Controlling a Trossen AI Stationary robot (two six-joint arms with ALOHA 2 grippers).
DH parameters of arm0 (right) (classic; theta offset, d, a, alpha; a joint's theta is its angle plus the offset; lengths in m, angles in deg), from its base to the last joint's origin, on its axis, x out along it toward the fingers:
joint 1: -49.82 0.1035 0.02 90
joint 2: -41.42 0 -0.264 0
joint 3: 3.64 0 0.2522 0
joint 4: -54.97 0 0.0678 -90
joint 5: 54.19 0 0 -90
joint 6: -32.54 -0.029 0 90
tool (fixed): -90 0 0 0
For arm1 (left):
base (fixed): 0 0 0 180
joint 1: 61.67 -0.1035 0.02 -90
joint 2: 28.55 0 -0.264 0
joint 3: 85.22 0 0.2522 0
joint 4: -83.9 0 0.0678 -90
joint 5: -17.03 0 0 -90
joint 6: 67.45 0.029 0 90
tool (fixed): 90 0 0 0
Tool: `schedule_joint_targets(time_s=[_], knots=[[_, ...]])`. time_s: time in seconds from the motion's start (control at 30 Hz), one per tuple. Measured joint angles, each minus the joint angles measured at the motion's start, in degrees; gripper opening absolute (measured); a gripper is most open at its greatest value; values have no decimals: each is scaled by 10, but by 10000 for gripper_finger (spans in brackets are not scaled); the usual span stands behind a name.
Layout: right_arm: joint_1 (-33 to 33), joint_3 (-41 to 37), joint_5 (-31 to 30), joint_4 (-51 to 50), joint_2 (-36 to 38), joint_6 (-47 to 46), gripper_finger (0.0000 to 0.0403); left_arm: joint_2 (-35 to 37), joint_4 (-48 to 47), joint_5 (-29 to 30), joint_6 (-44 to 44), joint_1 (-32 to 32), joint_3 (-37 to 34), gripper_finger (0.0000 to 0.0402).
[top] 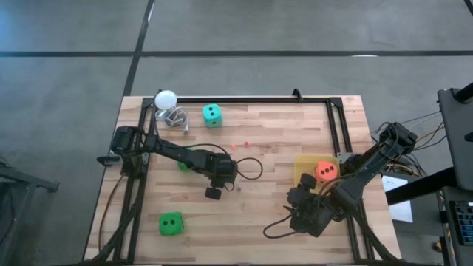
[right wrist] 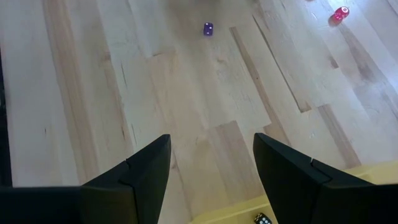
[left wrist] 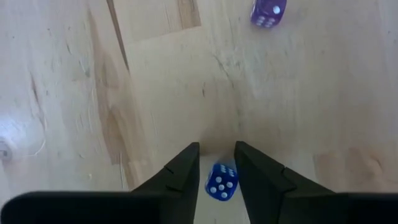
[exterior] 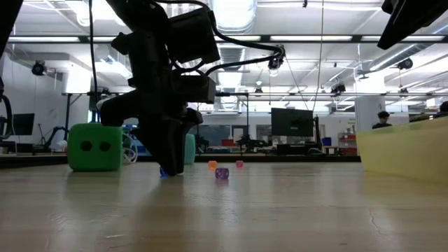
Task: Pick & Place Dice
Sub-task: Put the small blue dice into the yellow bin
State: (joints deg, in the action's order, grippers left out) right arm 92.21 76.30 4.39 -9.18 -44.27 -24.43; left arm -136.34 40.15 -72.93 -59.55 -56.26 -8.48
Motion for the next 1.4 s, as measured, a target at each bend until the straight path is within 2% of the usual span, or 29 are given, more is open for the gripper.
schedule_joint_targets(time_s=[0.47, 0.7, 1.1, 1.4], knots=[[4, 0, 5, 0, 0, 0, 224, 4, -90, 1, 26, 0, 51, 136], [19, 0, 4, 0, 0, -14, 224, 4, -93, 3, 30, 0, 48, 136], [28, 0, 0, 1, 0, -20, 224, 4, -92, 11, 147, 1, 19, 136], [28, -2, -1, 1, 0, -20, 224, 4, -73, 34, 162, 1, 14, 143]])
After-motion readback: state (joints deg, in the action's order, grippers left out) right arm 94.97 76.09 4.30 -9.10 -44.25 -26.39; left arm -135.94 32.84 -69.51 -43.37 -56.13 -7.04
